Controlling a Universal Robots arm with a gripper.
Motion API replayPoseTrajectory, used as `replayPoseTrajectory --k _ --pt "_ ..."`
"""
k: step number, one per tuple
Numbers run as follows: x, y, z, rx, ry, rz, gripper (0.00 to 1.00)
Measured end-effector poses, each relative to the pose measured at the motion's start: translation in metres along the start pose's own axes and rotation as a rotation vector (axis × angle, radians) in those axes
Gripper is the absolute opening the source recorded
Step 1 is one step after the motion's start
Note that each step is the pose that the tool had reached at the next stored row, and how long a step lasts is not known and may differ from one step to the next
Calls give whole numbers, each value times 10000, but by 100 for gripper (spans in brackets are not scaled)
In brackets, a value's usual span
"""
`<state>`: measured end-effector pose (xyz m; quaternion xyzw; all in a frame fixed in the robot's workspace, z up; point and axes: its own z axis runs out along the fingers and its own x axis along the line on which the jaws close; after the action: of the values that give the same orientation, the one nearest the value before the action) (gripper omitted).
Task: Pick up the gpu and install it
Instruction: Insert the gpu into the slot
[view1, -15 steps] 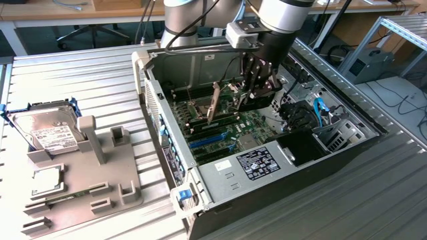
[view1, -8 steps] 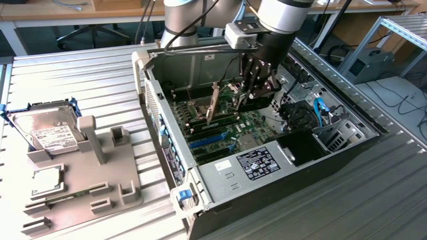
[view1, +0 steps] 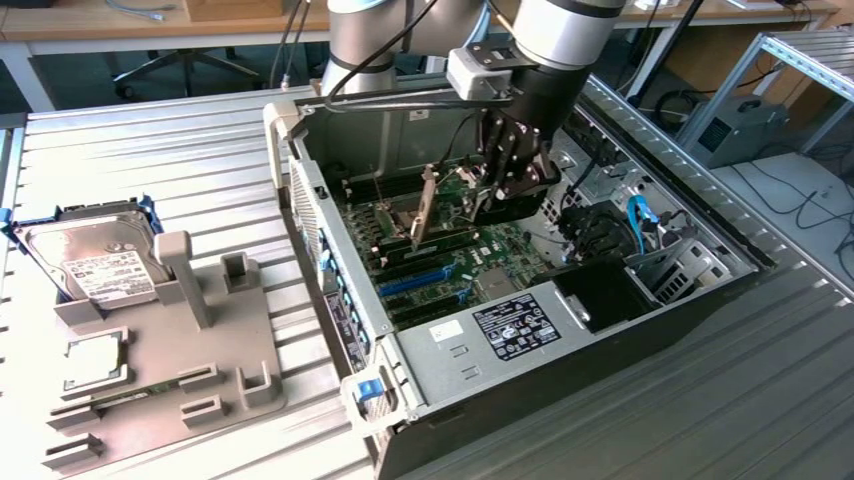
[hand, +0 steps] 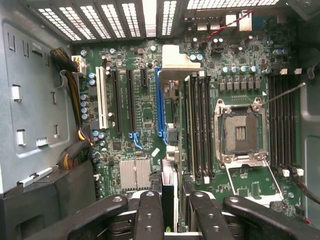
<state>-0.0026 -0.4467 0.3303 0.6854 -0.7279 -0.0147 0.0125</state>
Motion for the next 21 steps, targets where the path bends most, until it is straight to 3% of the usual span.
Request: replayPoseTrajectory --k 21 --pt "18 21 43 0 0 1 26"
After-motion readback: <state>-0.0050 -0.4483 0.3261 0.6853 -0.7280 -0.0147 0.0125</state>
